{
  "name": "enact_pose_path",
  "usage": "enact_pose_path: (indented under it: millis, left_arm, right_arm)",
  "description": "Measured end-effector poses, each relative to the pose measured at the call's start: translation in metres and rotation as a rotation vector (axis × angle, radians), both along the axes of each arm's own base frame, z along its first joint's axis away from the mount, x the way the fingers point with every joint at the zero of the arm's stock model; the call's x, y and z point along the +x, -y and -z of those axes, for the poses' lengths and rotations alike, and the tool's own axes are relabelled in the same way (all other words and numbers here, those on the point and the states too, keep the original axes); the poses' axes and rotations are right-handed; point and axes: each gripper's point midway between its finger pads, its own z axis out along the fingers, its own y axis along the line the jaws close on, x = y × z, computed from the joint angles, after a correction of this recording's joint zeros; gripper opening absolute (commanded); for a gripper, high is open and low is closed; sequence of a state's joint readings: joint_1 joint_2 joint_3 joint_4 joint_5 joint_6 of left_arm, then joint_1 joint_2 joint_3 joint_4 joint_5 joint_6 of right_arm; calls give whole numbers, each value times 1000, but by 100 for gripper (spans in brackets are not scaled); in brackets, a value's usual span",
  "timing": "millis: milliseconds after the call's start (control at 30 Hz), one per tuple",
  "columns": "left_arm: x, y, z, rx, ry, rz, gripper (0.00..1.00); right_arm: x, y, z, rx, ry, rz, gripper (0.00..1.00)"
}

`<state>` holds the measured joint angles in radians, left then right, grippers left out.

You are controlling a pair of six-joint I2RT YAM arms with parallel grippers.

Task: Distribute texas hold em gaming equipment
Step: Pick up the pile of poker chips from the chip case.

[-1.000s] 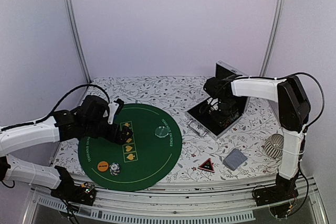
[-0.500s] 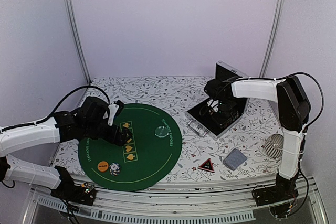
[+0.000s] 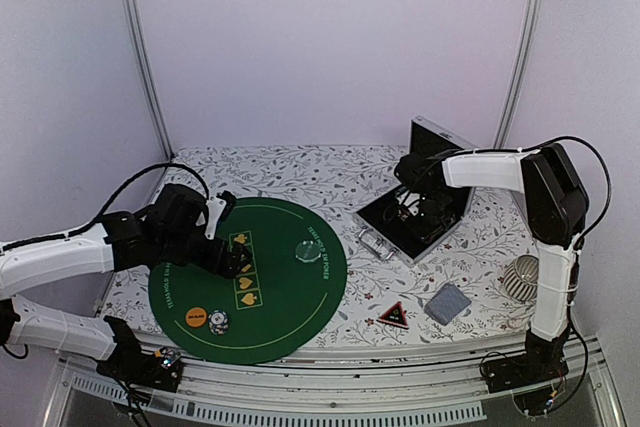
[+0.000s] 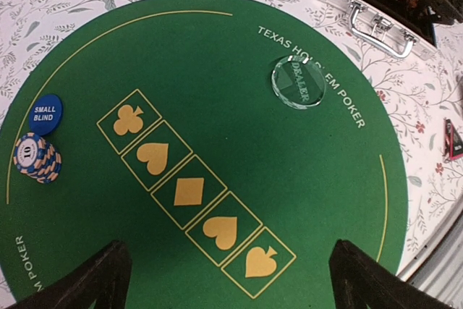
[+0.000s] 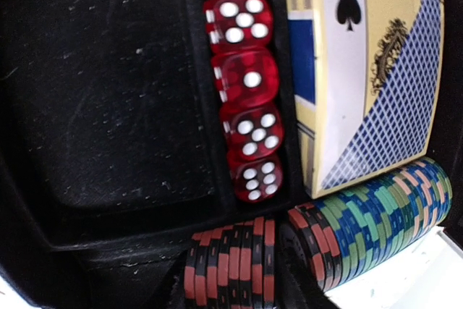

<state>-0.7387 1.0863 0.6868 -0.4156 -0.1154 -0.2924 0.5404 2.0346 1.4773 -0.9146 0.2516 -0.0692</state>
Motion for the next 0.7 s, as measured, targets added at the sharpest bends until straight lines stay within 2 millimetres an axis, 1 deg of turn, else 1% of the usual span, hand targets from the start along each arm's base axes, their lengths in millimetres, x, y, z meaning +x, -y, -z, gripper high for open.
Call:
enact_pose_path:
  millis: [100,200,233,400,467,533,567,667,700]
  left_arm:
    - [0,0,0,0,0,0,98]
    - [0,0,0,-1,1,0,98]
    - [0,0,-1,-1,1,0,98]
    - [-1,0,-5,-12,11,2,98]
    - [-1,0,-8,-19,18,3,98]
    - [-1,0,-12,-27,30,6,98]
    - [-1,0,-14,-31,37,8,98]
    - [-3,0,-25,-52,67,19,98]
    - [-3,0,-30,-59,79,25,98]
  right_arm:
    - [2,3,1,6,-2,6,21]
    - [2,3,1,10,-4,6,7]
    - [2,3,1,9,-4,5,5]
    - [2,2,0,23,-9,12,3]
    - [1,0,-5,37,-10,16,3]
    - [3,-3,-15,59,0,19,3]
    - [5,-5,-25,76,16,20,3]
    - [12,-13,-62,143,84,23,3]
    - [14,-17,-81,177,120,25,3]
